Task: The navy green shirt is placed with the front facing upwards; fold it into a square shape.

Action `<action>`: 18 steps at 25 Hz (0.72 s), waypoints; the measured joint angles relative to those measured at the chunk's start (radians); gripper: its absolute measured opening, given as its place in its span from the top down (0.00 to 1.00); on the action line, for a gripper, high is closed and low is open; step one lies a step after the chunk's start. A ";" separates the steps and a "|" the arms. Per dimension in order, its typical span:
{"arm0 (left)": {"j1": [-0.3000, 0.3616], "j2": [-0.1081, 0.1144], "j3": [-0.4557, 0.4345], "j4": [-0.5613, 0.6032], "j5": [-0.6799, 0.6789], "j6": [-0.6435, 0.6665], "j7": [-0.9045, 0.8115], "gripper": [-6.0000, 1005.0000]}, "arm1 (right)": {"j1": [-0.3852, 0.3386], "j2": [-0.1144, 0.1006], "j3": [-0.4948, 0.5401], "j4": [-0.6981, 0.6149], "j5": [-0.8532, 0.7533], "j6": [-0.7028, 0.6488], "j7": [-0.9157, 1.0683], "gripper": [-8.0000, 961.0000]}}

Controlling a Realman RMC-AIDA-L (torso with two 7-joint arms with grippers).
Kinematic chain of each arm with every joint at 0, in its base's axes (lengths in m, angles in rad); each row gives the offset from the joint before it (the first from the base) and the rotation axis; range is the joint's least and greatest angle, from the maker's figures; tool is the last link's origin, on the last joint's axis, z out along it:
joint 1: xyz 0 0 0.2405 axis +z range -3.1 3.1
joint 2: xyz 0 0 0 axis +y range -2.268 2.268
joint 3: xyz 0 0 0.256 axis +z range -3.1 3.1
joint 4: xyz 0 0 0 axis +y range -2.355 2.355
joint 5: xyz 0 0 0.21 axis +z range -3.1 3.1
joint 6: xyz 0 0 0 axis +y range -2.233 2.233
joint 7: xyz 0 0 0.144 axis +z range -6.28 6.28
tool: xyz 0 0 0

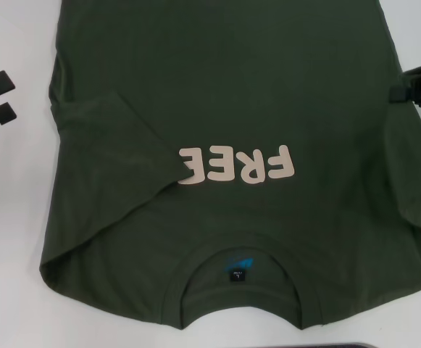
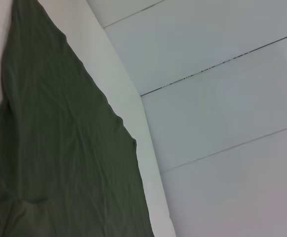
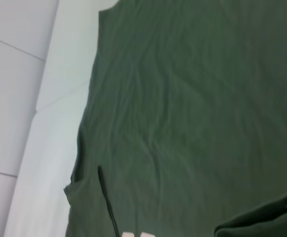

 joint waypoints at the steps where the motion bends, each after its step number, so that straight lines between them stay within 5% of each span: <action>1: 0.001 0.000 -0.003 0.000 0.000 0.000 0.000 0.18 | 0.002 0.000 0.000 0.008 0.003 0.008 -0.001 0.97; 18: 0.007 -0.007 -0.031 0.000 0.000 0.001 -0.005 0.18 | 0.024 0.034 -0.040 0.089 0.043 0.113 -0.006 0.97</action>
